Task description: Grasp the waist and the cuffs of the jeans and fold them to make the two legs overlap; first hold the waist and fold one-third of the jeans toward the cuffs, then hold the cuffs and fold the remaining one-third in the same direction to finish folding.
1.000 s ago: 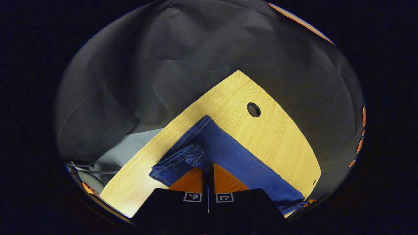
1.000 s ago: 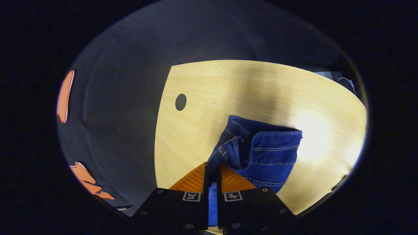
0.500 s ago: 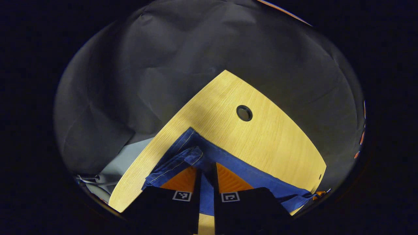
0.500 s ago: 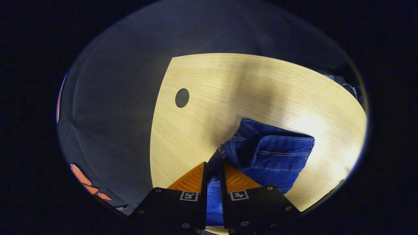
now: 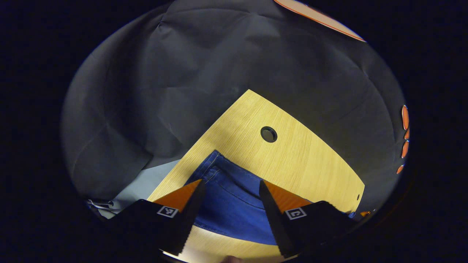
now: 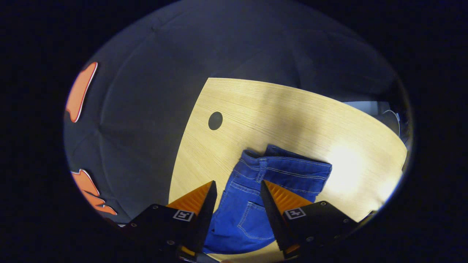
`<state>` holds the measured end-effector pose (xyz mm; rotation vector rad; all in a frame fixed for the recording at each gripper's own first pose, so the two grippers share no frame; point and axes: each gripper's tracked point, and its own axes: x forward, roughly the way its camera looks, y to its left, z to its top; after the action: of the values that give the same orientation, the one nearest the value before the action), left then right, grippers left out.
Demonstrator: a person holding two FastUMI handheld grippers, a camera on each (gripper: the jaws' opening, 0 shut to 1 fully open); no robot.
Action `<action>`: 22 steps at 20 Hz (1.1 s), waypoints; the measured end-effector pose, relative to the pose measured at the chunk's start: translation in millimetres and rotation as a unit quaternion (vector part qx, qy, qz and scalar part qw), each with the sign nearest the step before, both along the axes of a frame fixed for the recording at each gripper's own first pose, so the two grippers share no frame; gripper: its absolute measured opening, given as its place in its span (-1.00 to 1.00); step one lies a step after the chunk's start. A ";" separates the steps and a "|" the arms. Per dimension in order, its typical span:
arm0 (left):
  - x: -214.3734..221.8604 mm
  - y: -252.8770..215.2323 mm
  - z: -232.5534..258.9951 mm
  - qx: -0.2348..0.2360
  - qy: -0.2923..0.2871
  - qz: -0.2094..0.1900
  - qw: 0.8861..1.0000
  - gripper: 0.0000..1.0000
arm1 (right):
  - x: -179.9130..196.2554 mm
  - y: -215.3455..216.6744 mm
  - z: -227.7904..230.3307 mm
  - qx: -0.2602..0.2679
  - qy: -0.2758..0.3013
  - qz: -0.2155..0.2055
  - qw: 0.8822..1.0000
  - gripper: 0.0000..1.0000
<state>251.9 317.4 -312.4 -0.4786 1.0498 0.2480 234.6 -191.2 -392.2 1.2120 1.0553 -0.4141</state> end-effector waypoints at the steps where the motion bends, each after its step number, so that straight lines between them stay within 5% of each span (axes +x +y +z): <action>1: -1.7 -2.7 2.4 -0.001 -0.002 -0.003 1.000 0.90 | -3.8 1.8 1.0 -0.003 -0.001 0.005 1.000 0.65; 4: -6.6 -4.3 13.1 0.014 -0.012 -0.014 1.000 0.89 | -20.2 6.9 -1.0 -0.007 0.007 0.020 1.000 0.83; 10: -35.6 -19.7 25.6 0.072 0.004 -0.111 0.991 0.97 | -58.3 -0.1 -21.7 -0.041 0.042 0.055 0.997 0.96; 18: -78.4 -66.1 66.3 0.045 0.006 -0.172 0.984 0.97 | -84.4 -21.2 -66.4 -0.060 0.084 0.059 0.993 0.97; 22: -81.8 -57.1 73.3 0.142 0.009 -0.201 0.969 0.98 | -76.0 -23.1 -79.7 -0.052 0.075 0.059 0.994 0.98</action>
<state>170.0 260.3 -239.1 -0.0004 1.0838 0.0379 158.6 -214.4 -471.9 1.0317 1.2126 -0.4672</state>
